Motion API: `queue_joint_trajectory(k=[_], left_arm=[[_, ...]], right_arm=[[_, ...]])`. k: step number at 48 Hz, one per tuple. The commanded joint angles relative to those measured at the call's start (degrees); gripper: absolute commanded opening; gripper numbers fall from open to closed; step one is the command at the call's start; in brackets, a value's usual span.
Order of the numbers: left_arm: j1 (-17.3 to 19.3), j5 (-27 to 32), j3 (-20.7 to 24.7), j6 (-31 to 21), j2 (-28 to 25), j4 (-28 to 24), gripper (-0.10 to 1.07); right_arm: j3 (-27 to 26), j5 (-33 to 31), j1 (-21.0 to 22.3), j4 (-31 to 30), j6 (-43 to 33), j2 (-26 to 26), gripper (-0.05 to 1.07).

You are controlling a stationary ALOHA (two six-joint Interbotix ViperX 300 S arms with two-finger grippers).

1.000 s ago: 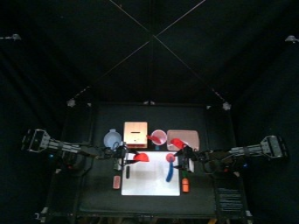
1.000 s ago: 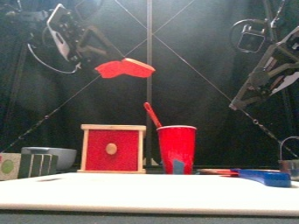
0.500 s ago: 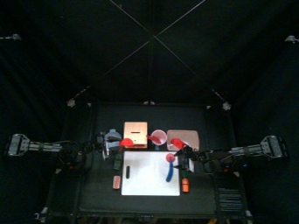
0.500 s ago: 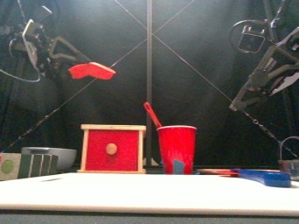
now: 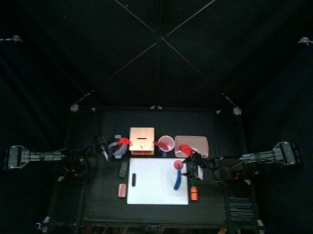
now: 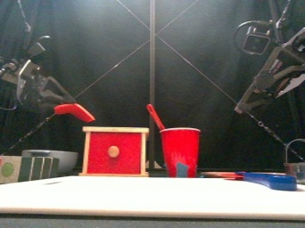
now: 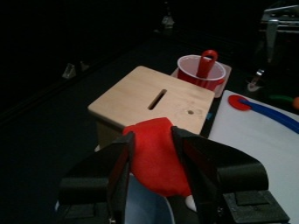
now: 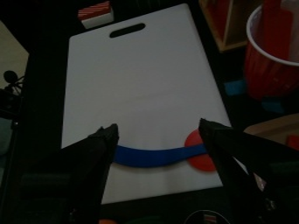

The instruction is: Place top half of cut dough in bowl

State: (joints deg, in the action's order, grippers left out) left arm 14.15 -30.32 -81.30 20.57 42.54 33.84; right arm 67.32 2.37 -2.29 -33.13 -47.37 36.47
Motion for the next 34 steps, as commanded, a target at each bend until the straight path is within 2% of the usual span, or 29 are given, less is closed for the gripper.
queue_joint_trajectory(k=[1,11,21,34], left_arm=[[0.3,-0.9,-0.2,0.0,-0.1,1.7,0.78],[-0.3,-0.2,-2.6,-0.1,-0.1,6.4,0.78],[-1.0,0.0,-2.9,0.0,-0.1,9.3,0.8],[-1.4,0.4,-2.8,0.0,-0.1,9.4,0.95]], right_arm=[[-0.4,0.2,0.0,0.0,0.0,0.4,1.02],[-0.3,0.2,0.1,0.0,0.0,0.3,1.02],[-0.3,0.2,0.1,0.0,0.0,0.2,1.02],[-0.4,0.2,0.1,0.0,0.0,0.2,1.02]])
